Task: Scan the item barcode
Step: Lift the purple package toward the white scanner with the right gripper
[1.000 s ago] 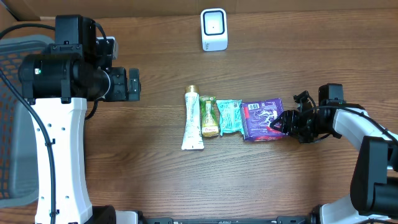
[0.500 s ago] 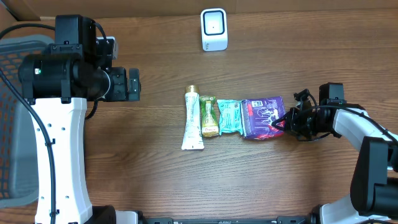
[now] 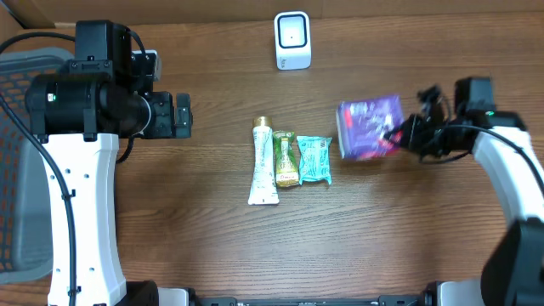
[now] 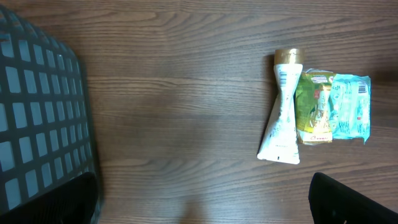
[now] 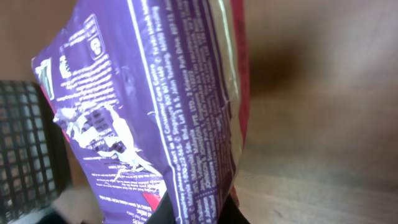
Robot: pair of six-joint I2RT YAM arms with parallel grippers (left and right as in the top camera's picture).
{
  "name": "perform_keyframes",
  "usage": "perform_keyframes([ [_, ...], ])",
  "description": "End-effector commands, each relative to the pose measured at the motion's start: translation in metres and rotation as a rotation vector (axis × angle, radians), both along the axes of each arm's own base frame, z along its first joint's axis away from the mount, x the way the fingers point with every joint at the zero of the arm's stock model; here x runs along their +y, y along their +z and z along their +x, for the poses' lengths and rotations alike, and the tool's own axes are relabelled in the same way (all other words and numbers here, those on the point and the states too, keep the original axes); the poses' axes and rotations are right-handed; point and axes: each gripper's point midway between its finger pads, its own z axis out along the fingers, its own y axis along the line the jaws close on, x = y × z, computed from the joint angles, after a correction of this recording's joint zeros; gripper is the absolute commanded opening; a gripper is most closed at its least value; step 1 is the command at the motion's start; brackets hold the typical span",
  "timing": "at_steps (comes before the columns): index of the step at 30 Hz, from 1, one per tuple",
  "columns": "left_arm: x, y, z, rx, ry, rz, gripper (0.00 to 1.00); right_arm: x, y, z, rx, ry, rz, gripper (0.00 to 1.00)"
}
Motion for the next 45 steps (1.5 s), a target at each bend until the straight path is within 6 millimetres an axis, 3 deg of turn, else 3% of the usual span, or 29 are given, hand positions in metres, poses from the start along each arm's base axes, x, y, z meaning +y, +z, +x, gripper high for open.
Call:
perform_keyframes([
  [1, -0.001, -0.003, 0.003, 0.006, -0.021, -0.001, 1.0, -0.003, 0.075, 0.014, -0.229, 0.0, -0.046, 0.04],
  [4, -0.001, -0.003, 0.003, 0.006, -0.021, -0.001, 0.99, -0.001, 0.12, 0.01, -0.391, 0.037, -0.082, 0.04],
  [8, -0.001, -0.003, 0.003, 0.006, -0.021, -0.001, 1.0, 0.01, 0.16, -0.006, -0.534, 0.077, -0.103, 0.04],
  [11, -0.001, -0.003, 0.003, 0.006, -0.021, -0.001, 1.0, 0.025, 0.173, -0.015, -0.582, 0.113, -0.103, 0.04],
  [16, -0.001, -0.003, 0.003, 0.006, -0.021, -0.001, 1.0, 0.036, 0.173, -0.012, -0.555, 0.081, -0.075, 0.04],
  [19, -0.001, -0.003, 0.003, 0.006, -0.021, -0.001, 1.0, 0.038, 0.172, -0.005, -0.568, 0.076, -0.099, 0.04],
  [23, -0.001, -0.003, 0.003, 0.006, -0.021, -0.001, 1.0, 0.019, 0.17, 0.018, -0.601, -0.079, -0.294, 0.04],
  [27, -0.001, -0.003, 0.003, 0.006, -0.021, -0.001, 1.0, 0.009, 0.199, 0.044, -0.759, -0.254, -0.494, 0.04],
  [31, -0.001, -0.003, 0.003, 0.006, -0.021, -0.001, 1.0, 0.012, 0.226, 0.074, -0.938, -0.366, -0.744, 0.04],
  [34, -0.001, -0.003, 0.003, 0.006, -0.021, -0.001, 1.0, 0.035, 0.223, 0.098, -1.042, -0.251, -0.996, 0.04],
  [39, -0.001, -0.003, 0.003, 0.006, -0.021, -0.001, 1.0, 0.057, 0.21, 0.135, -1.115, -0.214, -1.409, 0.04],
  [45, -0.001, -0.003, 0.003, 0.006, -0.021, -0.001, 1.0, 0.086, 0.169, 0.175, -1.196, -0.087, -1.719, 0.04],
])
